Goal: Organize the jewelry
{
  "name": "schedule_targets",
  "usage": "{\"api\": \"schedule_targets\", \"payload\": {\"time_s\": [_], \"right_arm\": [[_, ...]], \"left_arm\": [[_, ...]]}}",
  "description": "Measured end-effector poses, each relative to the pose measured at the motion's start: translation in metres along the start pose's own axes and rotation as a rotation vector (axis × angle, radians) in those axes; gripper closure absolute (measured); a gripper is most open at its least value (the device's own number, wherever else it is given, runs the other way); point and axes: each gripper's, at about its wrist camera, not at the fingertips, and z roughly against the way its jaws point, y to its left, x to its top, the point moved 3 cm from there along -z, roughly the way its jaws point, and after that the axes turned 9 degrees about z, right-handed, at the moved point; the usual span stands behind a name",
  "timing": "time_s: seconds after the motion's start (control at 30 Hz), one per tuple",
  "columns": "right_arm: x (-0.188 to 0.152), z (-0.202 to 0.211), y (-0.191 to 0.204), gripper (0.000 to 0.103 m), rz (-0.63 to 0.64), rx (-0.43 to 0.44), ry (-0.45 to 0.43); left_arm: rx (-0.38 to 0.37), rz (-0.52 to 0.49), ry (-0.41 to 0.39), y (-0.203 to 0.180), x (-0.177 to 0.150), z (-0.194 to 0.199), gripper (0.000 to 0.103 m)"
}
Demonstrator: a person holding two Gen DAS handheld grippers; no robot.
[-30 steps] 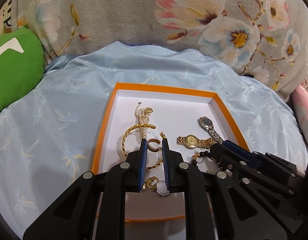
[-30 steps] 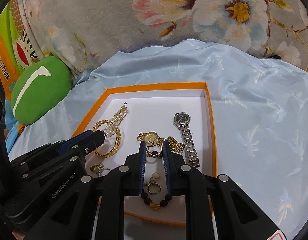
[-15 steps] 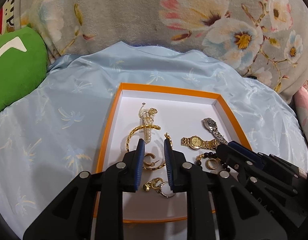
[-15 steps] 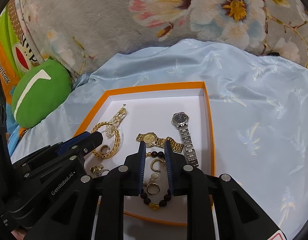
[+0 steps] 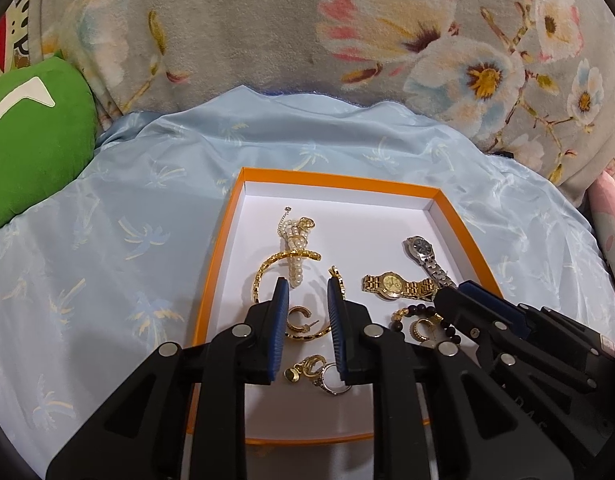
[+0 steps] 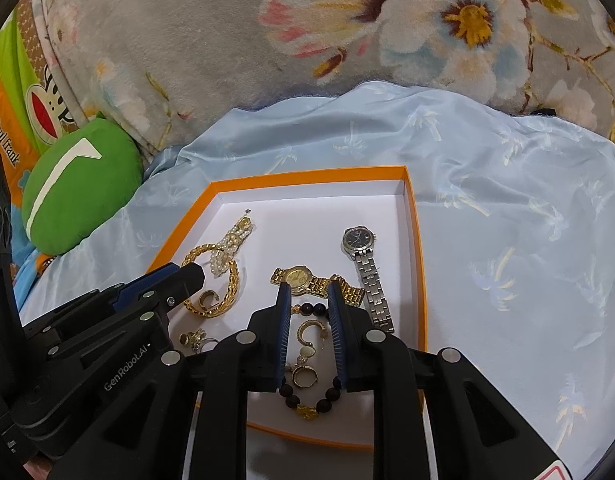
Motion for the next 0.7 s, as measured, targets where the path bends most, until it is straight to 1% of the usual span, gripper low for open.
{"api": "schedule_targets", "payload": {"time_s": [0.1,0.17,0.23,0.3,0.37,0.5,0.7], "right_arm": [[-0.001,0.008,0.0,0.076,0.01,-0.023,-0.026],[-0.002,0.015,0.002,0.07,0.024,-0.045,-0.045],[-0.003,0.022,0.005,0.067,0.042,-0.068,-0.062],[-0.008,0.029,0.008,0.066,0.059,-0.088,-0.072],[-0.014,0.038,0.012,0.062,0.068,-0.103,-0.076],[-0.025,0.049,0.016,0.059,0.068,-0.114,-0.065],[-0.042,0.064,0.01,0.058,0.023,-0.116,-0.041]], "left_arm": [[0.009,-0.002,-0.027,0.001,0.0,0.005,0.084],[0.016,-0.004,-0.044,0.001,0.0,0.01,0.084],[0.027,-0.006,-0.057,0.001,-0.002,0.014,0.084],[0.036,0.003,-0.054,0.003,-0.004,0.017,0.084],[0.039,0.021,-0.044,0.006,-0.008,0.02,0.084],[0.04,0.057,-0.029,0.012,-0.017,0.027,0.084],[0.037,0.08,-0.01,0.014,-0.032,0.04,0.084]]}}
